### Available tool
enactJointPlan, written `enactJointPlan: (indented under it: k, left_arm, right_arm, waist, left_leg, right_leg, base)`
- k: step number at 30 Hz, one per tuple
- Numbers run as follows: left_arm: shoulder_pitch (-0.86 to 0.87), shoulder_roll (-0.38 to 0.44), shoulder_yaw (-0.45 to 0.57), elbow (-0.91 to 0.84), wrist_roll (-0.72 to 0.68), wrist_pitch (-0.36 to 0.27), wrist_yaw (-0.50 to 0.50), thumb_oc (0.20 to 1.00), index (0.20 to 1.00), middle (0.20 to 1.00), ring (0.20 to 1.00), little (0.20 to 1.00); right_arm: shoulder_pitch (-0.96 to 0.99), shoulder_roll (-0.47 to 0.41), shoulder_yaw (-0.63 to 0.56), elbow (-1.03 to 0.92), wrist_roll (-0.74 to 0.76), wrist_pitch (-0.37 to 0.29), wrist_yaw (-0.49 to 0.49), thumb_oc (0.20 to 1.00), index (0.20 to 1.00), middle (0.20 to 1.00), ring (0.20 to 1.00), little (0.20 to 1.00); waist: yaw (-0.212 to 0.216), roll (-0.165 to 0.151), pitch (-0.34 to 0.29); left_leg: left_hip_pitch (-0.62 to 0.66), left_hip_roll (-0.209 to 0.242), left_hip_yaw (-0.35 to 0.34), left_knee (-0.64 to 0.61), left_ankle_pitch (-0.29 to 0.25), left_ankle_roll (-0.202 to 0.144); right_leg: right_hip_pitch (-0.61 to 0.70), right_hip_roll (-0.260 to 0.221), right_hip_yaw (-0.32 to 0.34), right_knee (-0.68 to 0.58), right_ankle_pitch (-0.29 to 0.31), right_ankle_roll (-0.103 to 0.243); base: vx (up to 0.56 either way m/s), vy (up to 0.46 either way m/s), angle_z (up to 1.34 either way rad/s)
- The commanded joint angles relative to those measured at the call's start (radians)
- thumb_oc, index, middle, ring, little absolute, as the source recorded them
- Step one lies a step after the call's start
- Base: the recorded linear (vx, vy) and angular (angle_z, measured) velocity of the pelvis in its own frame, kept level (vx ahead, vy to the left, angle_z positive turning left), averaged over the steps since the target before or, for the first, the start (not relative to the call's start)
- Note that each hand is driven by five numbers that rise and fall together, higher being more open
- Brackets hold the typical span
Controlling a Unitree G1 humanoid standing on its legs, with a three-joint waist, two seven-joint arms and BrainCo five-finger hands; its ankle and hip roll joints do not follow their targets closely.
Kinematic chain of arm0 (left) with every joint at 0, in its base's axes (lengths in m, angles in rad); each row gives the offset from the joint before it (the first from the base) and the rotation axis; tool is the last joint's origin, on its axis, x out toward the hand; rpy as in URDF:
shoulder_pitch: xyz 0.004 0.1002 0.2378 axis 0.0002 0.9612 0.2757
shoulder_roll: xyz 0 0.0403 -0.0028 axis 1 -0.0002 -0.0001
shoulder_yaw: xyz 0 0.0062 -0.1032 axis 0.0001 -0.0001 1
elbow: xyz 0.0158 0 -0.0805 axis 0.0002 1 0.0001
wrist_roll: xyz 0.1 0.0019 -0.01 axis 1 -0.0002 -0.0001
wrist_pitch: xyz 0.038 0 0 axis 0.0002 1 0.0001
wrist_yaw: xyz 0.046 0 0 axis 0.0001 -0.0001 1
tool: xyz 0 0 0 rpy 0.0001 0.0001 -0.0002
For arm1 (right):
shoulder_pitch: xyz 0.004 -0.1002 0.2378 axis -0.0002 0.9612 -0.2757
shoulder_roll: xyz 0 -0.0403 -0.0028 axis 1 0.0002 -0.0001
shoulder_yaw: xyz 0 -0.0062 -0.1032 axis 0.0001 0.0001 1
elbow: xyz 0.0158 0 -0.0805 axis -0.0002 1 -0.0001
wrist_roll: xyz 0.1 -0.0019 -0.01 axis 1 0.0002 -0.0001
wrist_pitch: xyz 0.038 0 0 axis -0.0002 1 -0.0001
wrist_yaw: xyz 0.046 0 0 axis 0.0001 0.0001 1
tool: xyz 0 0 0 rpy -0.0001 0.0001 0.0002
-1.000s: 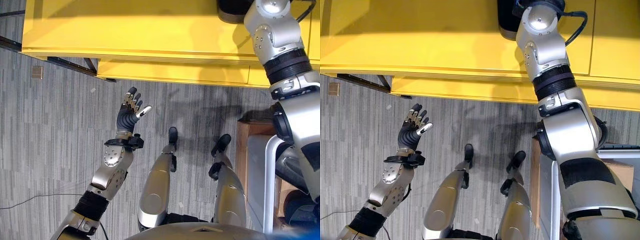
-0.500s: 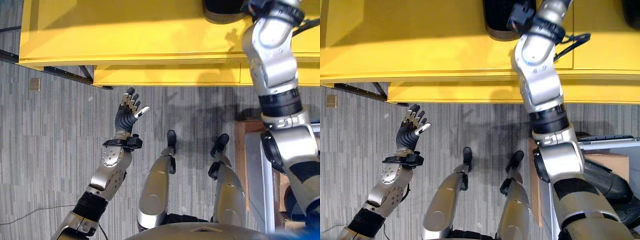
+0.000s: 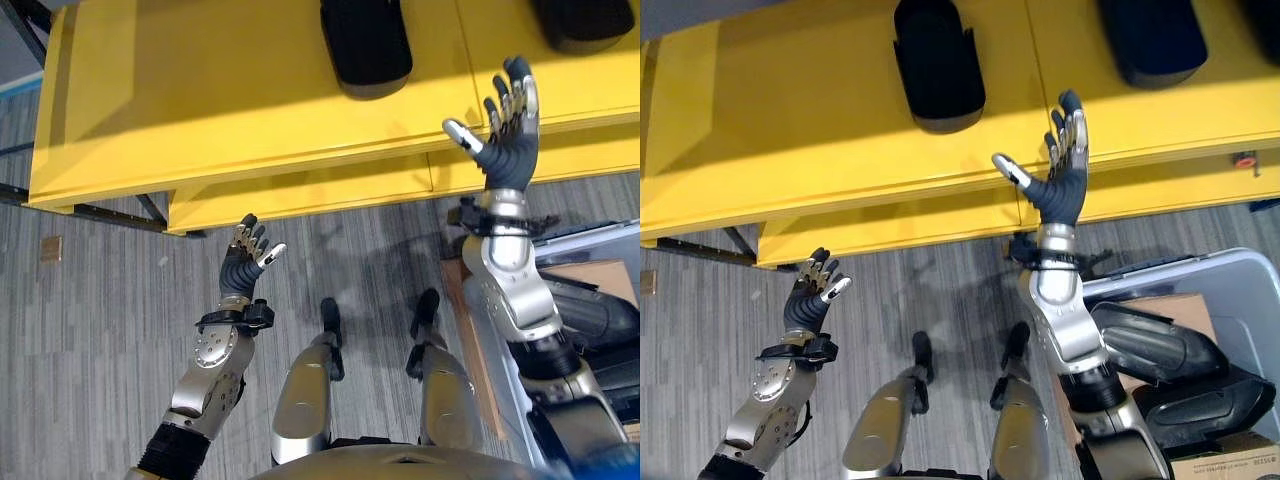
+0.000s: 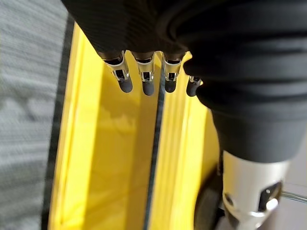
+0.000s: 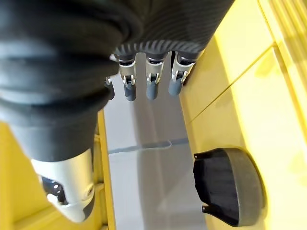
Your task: Move parts from the plastic box to the shelf.
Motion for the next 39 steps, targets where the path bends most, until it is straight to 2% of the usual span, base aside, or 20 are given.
enactJointPlan:
  k: [1, 2, 7, 11, 14, 18, 20, 21, 22, 23, 26, 28, 33, 35, 39]
  left_arm:
    - [0.070, 0.028, 0.025, -0.068, 0.052, -0.022, -0.033, 1.000, 1.000, 1.000, 1.000, 1.000]
    - [0.094, 0.009, 0.048, -0.058, 0.057, -0.020, -0.045, 1.000, 1.000, 1.000, 1.000, 1.000]
    - [0.167, -0.027, 0.103, -0.052, 0.072, -0.009, -0.073, 1.000, 1.000, 1.000, 1.000, 1.000]
    - [0.187, -0.046, 0.119, -0.045, 0.081, -0.004, -0.082, 1.000, 1.000, 1.000, 1.000, 1.000]
    - [0.191, -0.064, 0.127, -0.031, 0.087, 0.000, -0.086, 1.000, 1.000, 1.000, 1.000, 1.000]
    - [0.198, -0.095, 0.137, -0.002, 0.095, 0.001, -0.082, 1.000, 1.000, 1.000, 1.000, 1.000]
    - [0.192, -0.101, 0.139, 0.002, 0.093, 0.000, -0.083, 1.000, 1.000, 1.000, 1.000, 1.000]
    - [0.192, -0.105, 0.140, -0.001, 0.095, 0.001, -0.084, 1.000, 1.000, 1.000, 1.000, 1.000]
    - [0.195, -0.109, 0.147, -0.008, 0.103, -0.001, -0.086, 1.000, 1.000, 1.000, 1.000, 1.000]
    - [0.200, -0.111, 0.156, -0.013, 0.106, -0.005, -0.083, 1.000, 1.000, 1.000, 1.000, 1.000]
    - [0.212, -0.124, 0.167, -0.014, 0.104, -0.014, -0.081, 1.000, 1.000, 1.000, 1.000, 1.000]
    - [0.220, -0.132, 0.168, -0.023, 0.099, -0.017, -0.092, 1.000, 1.000, 1.000, 1.000, 1.000]
    - [0.213, -0.132, 0.149, -0.021, 0.096, -0.014, -0.104, 1.000, 1.000, 1.000, 1.000, 1.000]
    - [0.215, -0.117, 0.147, -0.026, 0.098, -0.009, -0.105, 1.000, 1.000, 1.000, 1.000, 1.000]
    - [0.216, -0.105, 0.162, -0.034, 0.096, -0.008, -0.093, 1.000, 1.000, 1.000, 1.000, 1.000]
  right_arm:
    - [0.015, 0.007, -0.060, -0.054, 0.055, -0.088, 0.090, 1.000, 1.000, 1.000, 1.000, 1.000]
    - [0.102, -0.006, -0.097, -0.081, 0.055, -0.086, 0.120, 1.000, 1.000, 1.000, 1.000, 1.000]
    - [0.267, -0.029, -0.192, -0.094, 0.087, -0.076, 0.174, 1.000, 1.000, 1.000, 1.000, 1.000]
    - [0.319, -0.032, -0.233, -0.087, 0.086, -0.070, 0.183, 1.000, 1.000, 1.000, 1.000, 1.000]
    - [0.343, -0.037, -0.260, -0.078, 0.083, -0.063, 0.189, 1.000, 1.000, 1.000, 1.000, 1.000]
    - [0.355, -0.032, -0.288, -0.068, 0.095, -0.064, 0.184, 1.000, 1.000, 1.000, 1.000, 1.000]
    - [0.350, -0.030, -0.290, -0.058, 0.104, -0.071, 0.182, 1.000, 1.000, 1.000, 1.000, 1.000]
    - [0.349, -0.027, -0.291, -0.047, 0.106, -0.072, 0.176, 1.000, 1.000, 1.000, 1.000, 1.000]
    - [0.333, -0.023, -0.287, -0.027, 0.111, -0.077, 0.167, 1.000, 1.000, 1.000, 1.000, 1.000]
    - [0.319, -0.018, -0.282, -0.010, 0.116, -0.082, 0.159, 1.000, 1.000, 1.000, 1.000, 1.000]
    - [0.286, -0.004, -0.247, 0.012, 0.144, -0.093, 0.168, 1.000, 1.000, 1.000, 1.000, 1.000]
    - [0.276, 0.002, -0.228, 0.013, 0.159, -0.091, 0.185, 1.000, 1.000, 1.000, 1.000, 1.000]
    - [0.293, 0.016, -0.216, 0.006, 0.178, -0.078, 0.201, 1.000, 1.000, 1.000, 1.000, 1.000]
    - [0.302, 0.025, -0.208, 0.010, 0.191, -0.060, 0.209, 1.000, 1.000, 1.000, 1.000, 1.000]
    - [0.293, 0.036, -0.194, 0.020, 0.207, -0.041, 0.212, 1.000, 1.000, 1.000, 1.000, 1.000]
  waist:
    - [-0.011, -0.007, -0.093]
    - [-0.022, -0.009, -0.114]
    - [-0.042, -0.004, -0.161]
    - [-0.050, 0.004, -0.179]
    - [-0.055, 0.017, -0.186]
    - [-0.053, 0.020, -0.200]
    - [-0.043, 0.015, -0.204]
    - [-0.035, 0.007, -0.203]
    - [-0.016, -0.007, -0.201]
    - [-0.002, -0.014, -0.197]
    - [0.029, -0.030, -0.195]
    - [0.032, -0.034, -0.202]
    - [0.016, -0.024, -0.220]
    - [0.003, -0.018, -0.237]
    - [-0.005, -0.019, -0.248]
  left_leg:
    - [0.009, 0.045, -0.064, -0.107, 0.101, -0.042]
    - [0.038, 0.061, -0.059, -0.131, 0.117, -0.051]
    - [0.098, 0.095, -0.042, -0.175, 0.149, -0.071]
    - [0.122, 0.122, -0.041, -0.184, 0.170, -0.084]
    - [0.123, 0.146, -0.046, -0.190, 0.206, -0.102]
    - [0.119, 0.158, -0.083, -0.190, 0.250, -0.111]
    - [0.115, 0.142, -0.134, -0.190, 0.266, -0.108]
    - [0.112, 0.119, -0.176, -0.185, 0.253, -0.103]
    - [0.096, 0.061, -0.306, -0.176, 0.211, -0.086]
    - [0.083, 0.024, -0.398, -0.160, 0.182, -0.075]
    - [0.056, -0.099, -0.617, -0.064, 0.099, -0.055]
    - [0.059, -0.156, -0.689, -0.029, 0.065, -0.045]
    - [0.093, -0.158, -0.661, -0.016, 0.029, -0.028]
    - [0.147, -0.170, -0.625, -0.043, -0.003, 0.000]
    - [0.173, -0.180, -0.548, -0.051, -0.036, 0.042]
  right_leg:
    - [0.080, -0.011, -0.007, 0.120, -0.187, 0.096]
    - [0.108, 0.003, -0.009, 0.097, -0.191, 0.096]
    - [0.153, 0.038, -0.010, 0.083, -0.213, 0.086]
    - [0.165, 0.057, -0.010, 0.114, -0.244, 0.068]
    - [0.168, 0.073, -0.017, 0.151, -0.277, 0.047]
    - [0.175, 0.102, -0.005, 0.150, -0.289, 0.024]
    - [0.185, 0.110, 0.011, 0.120, -0.275, 0.020]
    - [0.193, 0.111, 0.020, 0.104, -0.275, 0.020]
    - [0.199, 0.121, 0.061, 0.078, -0.266, 0.018]
    - [0.199, 0.129, 0.099, 0.063, -0.255, 0.018]
    - [0.200, 0.160, 0.219, 0.038, -0.234, 0.016]
    - [0.204, 0.175, 0.281, 0.020, -0.216, 0.019]
    - [0.225, 0.174, 0.316, 0.021, -0.210, 0.019]
    - [0.240, 0.167, 0.368, 0.006, -0.192, 0.032]
    - [0.220, 0.147, 0.434, 0.008, -0.164, 0.062]
  base:
    - [0.08, -0.108, -0.11]
    - [0.07, -0.113, -0.14]
    - [0.03, -0.093, -0.13]
    - [0.01, -0.097, -0.05]
    - [-0.04, -0.094, 0.00]
    - [-0.03, -0.147, 0.09]
    - [0.03, -0.078, -0.02]
    - [0.05, -0.087, -0.26]
    - [0.05, -0.093, -0.73]
    - [0.04, -0.080, -1.17]
    - [0.03, -0.047, -1.19]
    - [0.04, 0.031, -1.15]
    - [0.06, 0.111, -0.80]
    - [0.10, 0.264, -0.37]
    - [0.01, 0.219, -0.65]
